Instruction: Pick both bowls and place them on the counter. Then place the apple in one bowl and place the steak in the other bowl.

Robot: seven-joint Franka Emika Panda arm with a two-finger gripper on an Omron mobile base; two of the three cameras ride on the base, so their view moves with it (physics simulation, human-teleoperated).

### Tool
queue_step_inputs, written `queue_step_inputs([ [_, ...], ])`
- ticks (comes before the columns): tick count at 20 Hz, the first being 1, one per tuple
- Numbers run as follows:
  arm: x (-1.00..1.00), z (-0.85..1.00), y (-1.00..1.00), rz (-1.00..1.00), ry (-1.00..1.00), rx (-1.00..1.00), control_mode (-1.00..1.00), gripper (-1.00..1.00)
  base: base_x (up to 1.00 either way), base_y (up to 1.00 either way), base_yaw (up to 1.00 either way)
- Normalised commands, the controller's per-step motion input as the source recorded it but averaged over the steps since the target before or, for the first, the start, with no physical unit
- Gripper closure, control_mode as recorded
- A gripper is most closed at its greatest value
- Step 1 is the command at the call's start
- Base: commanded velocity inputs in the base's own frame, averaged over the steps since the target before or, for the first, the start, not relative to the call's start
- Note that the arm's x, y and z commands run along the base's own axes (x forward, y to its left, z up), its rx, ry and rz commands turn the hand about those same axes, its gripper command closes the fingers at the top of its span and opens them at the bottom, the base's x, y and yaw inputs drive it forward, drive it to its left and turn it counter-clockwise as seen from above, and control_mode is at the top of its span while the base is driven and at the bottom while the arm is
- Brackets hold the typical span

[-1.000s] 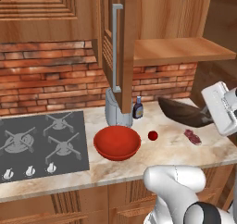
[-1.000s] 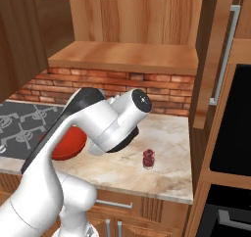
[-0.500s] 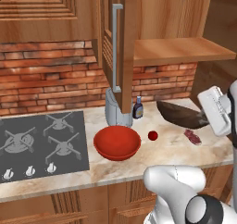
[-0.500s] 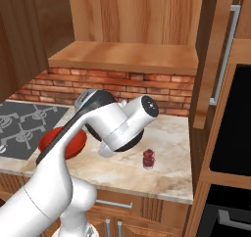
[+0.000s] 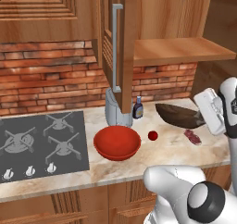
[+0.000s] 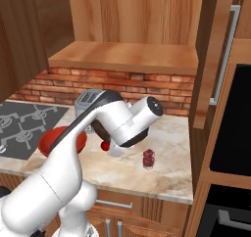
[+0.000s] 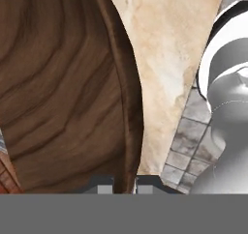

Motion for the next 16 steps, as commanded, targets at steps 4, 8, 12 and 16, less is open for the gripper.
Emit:
queue_step_inputs([
  [4, 0.34, -0.19, -0.18, 0.04, -0.02, -0.05, -1.0, 1.0, 0.0, 0.0, 0.0],
  [8, 0.33, -0.22, -0.12, 0.1, -0.06, -0.03, -1.0, 1.0, 0.0, 0.0, 0.0],
  [12, 0.35, -0.26, -0.04, 0.12, -0.07, -0.03, -1.0, 1.0, 0.0, 0.0, 0.0],
  [16, 0.42, -0.19, -0.11, 0.1, -0.02, -0.03, -1.0, 1.0, 0.0, 0.0, 0.0],
])
